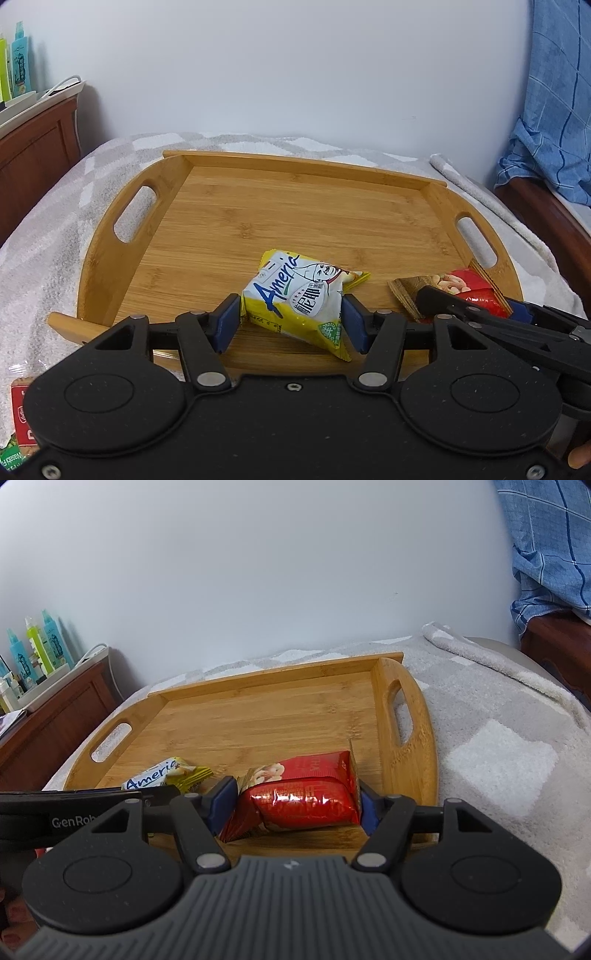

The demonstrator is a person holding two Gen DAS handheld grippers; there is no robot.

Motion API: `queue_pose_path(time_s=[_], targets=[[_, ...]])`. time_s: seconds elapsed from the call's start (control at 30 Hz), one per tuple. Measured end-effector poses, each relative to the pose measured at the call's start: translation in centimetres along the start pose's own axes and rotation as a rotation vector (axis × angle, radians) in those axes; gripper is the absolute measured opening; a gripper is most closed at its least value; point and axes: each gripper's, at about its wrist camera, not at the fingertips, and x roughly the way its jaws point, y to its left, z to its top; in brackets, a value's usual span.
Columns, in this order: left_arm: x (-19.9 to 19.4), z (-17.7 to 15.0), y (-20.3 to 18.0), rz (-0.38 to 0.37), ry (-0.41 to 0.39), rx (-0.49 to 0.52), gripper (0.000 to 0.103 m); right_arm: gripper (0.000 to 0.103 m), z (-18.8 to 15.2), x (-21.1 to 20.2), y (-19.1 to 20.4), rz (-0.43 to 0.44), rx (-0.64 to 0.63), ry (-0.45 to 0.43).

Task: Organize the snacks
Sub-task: 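Carry both bags onto the bamboo tray and open both tools, then withdraw both tools from the tray back over the remaining snacks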

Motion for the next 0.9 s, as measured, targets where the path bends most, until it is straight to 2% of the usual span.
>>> queue_pose_path(time_s=[0.13, 0.23, 0.33, 0.53, 0.9], targets=[[-0.4, 0.0, 0.0, 0.018, -0.013, 0.010, 0.063, 0.081, 0.1, -0.2, 0.1, -0.006, -0.014, -0.013], [-0.8, 0.1, 0.2, 0.034, -0.019, 0.010, 0.075, 0.085, 0.3, -0.4, 0.0, -0.006, -0.007, -0.016], [-1.3, 0.2, 0.6, 0.041, -0.026, 0.010, 0.082, 0.090, 0.4, -0.8, -0.1, -0.010, -0.007, -0.026], [-2.9, 0.1, 1.0, 0.041, -0.042, 0.027, 0.088, 0.099, 0.5, -2.0, 0.0, -0.008, -0.005, -0.049], [-5.8, -1.0, 0.8, 0.039, -0.059, 0.062, 0.092, 0.101, -0.5, -4.4, 0.3, -0.022, -0.011, -0.077]])
